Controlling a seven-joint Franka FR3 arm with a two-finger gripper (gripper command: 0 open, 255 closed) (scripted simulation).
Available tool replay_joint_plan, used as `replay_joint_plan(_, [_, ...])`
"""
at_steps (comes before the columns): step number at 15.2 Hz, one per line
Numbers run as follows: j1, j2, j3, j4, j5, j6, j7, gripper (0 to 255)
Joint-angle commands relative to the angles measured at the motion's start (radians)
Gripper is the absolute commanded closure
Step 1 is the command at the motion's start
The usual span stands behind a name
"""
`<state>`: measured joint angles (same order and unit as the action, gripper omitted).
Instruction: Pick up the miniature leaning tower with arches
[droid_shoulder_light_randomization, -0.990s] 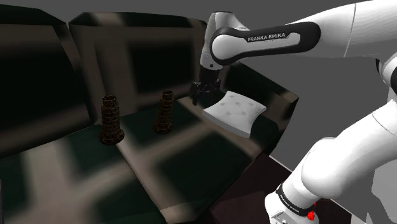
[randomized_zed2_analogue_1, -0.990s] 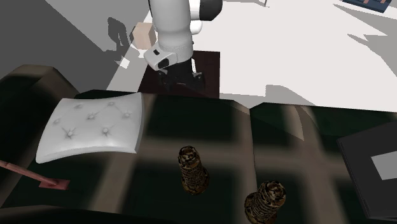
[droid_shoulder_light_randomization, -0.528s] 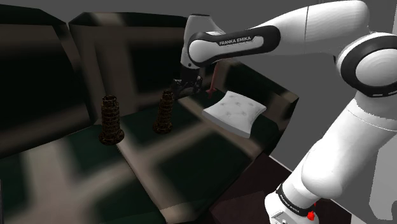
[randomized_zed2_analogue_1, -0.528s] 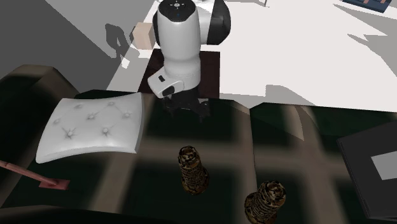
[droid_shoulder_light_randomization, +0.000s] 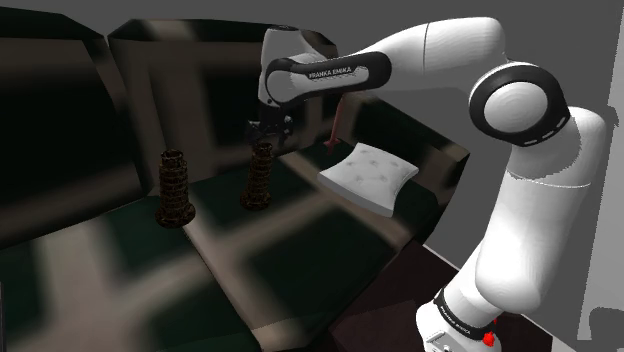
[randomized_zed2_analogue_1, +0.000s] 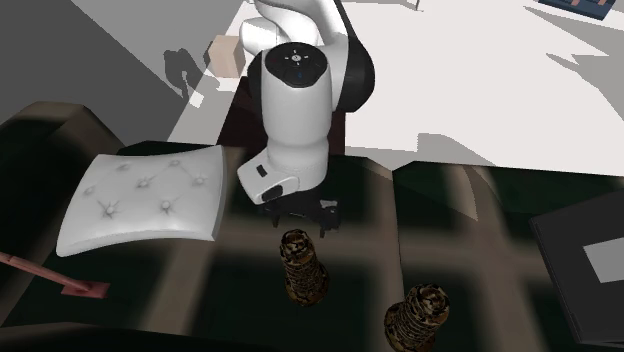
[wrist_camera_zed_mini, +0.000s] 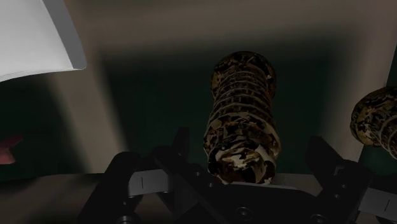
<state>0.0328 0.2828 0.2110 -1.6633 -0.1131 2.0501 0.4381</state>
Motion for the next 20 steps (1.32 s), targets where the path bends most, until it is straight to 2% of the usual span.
replay_joint_plan(1, [0.003, 0.019, -0.002, 0.006, -0.007, 0.015, 0.006, 0])
replay_joint_plan(6, [0.003, 0.039, -0.005, -0.042, -0.015, 0.082, 0.013, 0])
replay_joint_plan(8, [0.003, 0.039, -0.005, -0.042, -0.015, 0.082, 0.013, 0])
replay_joint_plan(9, [0.003, 0.038, -0.005, -0.042, -0.015, 0.081, 0.013, 255])
replay_joint_plan(18, [0.003, 0.039, -0.005, -0.042, -0.015, 0.082, 0.013, 255])
replay_joint_plan(20, [0.003, 0.031, -0.003, -0.026, -0.012, 0.058, 0.011, 255])
